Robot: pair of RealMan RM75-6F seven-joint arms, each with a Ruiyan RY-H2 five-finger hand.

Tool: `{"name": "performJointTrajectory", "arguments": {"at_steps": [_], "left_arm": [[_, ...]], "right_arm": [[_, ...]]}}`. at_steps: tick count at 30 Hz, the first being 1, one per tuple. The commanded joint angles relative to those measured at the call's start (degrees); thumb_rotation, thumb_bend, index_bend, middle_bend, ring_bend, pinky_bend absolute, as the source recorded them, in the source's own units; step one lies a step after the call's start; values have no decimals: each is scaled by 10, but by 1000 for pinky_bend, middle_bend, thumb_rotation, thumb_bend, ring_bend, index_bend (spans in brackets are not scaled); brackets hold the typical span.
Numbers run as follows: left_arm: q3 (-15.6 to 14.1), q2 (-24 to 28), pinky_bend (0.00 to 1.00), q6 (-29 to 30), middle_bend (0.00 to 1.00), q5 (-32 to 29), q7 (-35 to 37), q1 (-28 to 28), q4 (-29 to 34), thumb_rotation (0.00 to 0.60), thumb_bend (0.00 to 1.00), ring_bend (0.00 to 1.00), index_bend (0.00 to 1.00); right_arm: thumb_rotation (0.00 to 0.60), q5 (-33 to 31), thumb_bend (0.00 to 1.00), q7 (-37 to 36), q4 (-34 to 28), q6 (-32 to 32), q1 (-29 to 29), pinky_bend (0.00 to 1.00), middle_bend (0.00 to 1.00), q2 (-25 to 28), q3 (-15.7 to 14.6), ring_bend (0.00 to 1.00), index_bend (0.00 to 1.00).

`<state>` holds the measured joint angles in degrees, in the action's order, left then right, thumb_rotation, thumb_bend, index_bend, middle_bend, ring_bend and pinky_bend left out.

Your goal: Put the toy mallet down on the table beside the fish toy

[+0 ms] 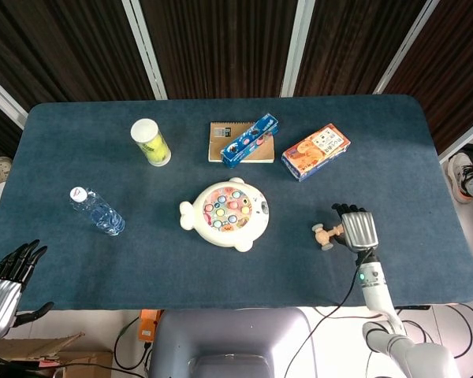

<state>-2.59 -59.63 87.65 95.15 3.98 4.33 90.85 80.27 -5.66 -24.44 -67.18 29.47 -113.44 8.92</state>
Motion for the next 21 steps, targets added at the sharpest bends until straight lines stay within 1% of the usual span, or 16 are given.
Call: {"name": "performJointTrajectory", "arguments": {"at_steps": [1, 9, 15, 21], "left_arm": [[0, 0, 149, 0, 0, 0, 1, 0, 0, 600, 74, 0, 0], [0, -1, 149, 0, 0, -1, -1, 0, 0, 600, 74, 0, 0], [1, 0, 149, 2, 0, -1, -1, -1, 0, 600, 75, 0, 0], [1, 0, 149, 2, 0, -1, -2, -1, 0, 600, 74, 0, 0]], "right_arm": [[600, 0, 53, -2, -2, -3, 0, 533, 399, 2, 1, 367, 337], [600, 1, 53, -3, -9, -8, 0, 533, 399, 6, 2, 367, 338], [600, 4, 53, -4, -21, -20, -2, 533, 399, 11, 3, 367, 368], [600, 10, 53, 3, -28, -25, 0, 533, 398, 15, -1, 367, 363]]}}
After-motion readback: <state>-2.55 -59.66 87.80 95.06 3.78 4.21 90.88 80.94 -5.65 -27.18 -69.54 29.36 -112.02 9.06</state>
